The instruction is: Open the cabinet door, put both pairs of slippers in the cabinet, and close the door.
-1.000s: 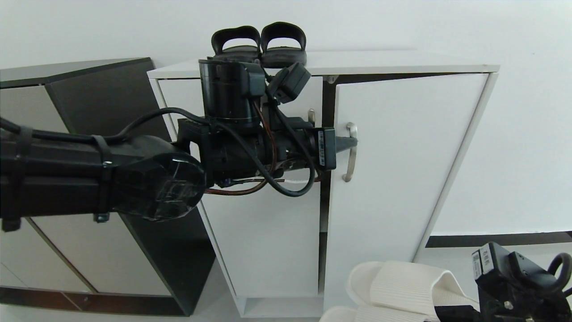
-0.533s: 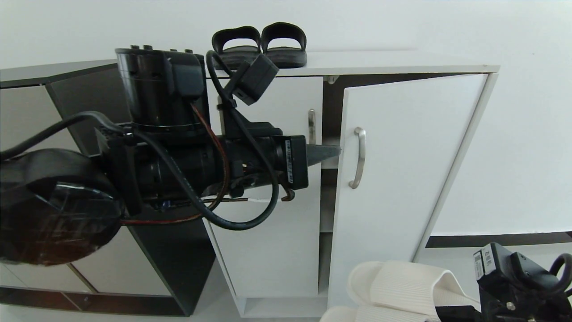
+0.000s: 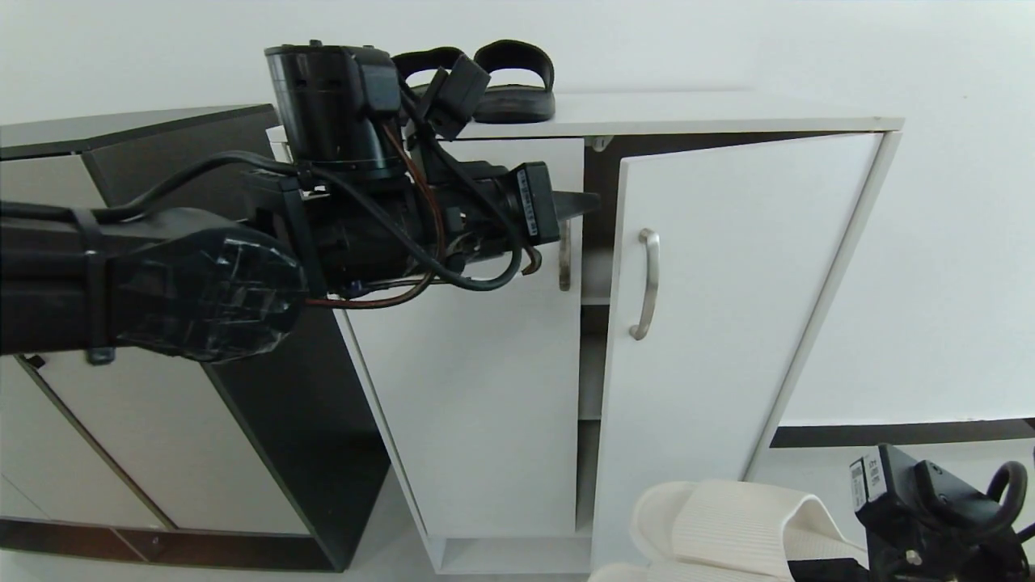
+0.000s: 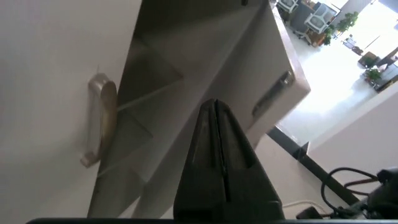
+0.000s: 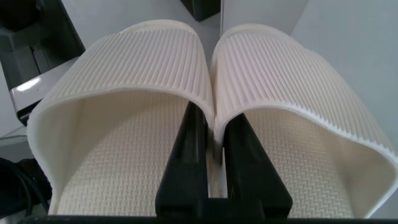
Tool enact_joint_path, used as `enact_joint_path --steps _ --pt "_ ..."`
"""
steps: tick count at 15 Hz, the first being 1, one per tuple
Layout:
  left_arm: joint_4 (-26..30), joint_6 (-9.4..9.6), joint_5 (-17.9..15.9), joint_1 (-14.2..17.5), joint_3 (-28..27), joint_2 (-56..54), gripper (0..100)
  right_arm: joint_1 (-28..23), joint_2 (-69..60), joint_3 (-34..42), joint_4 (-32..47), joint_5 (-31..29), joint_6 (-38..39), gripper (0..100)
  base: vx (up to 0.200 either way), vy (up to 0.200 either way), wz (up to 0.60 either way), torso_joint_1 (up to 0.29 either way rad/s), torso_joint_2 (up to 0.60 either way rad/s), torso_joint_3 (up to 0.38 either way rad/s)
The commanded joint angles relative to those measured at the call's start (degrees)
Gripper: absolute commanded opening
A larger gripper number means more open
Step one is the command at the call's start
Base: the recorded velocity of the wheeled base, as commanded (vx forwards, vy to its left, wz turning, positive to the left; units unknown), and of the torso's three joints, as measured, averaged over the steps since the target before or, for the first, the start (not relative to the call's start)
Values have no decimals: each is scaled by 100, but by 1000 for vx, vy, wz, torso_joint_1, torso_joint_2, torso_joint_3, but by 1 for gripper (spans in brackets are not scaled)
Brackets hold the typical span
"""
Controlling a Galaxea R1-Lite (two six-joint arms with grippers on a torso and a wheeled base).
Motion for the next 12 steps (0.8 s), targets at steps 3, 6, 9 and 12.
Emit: enact_joint_path --steps 3,6,9,12 --pt "1 -19 -1 -29 -540 598 0 10 68 -31 10 2 -1 0 0 0 0 0 0 0" --pt "10 -27 -1 -46 -557 615 0 63 164 -22 10 2 -1 0 0 0 0 0 0 0" --pt "10 -10 140 -266 -461 545 0 195 182 22 45 2 -1 0 -133 0 0 0 0 2" --pt "-8 43 447 -1013 93 123 0 547 -11 171 546 19 -1 0 -200 0 0 -2 2 4"
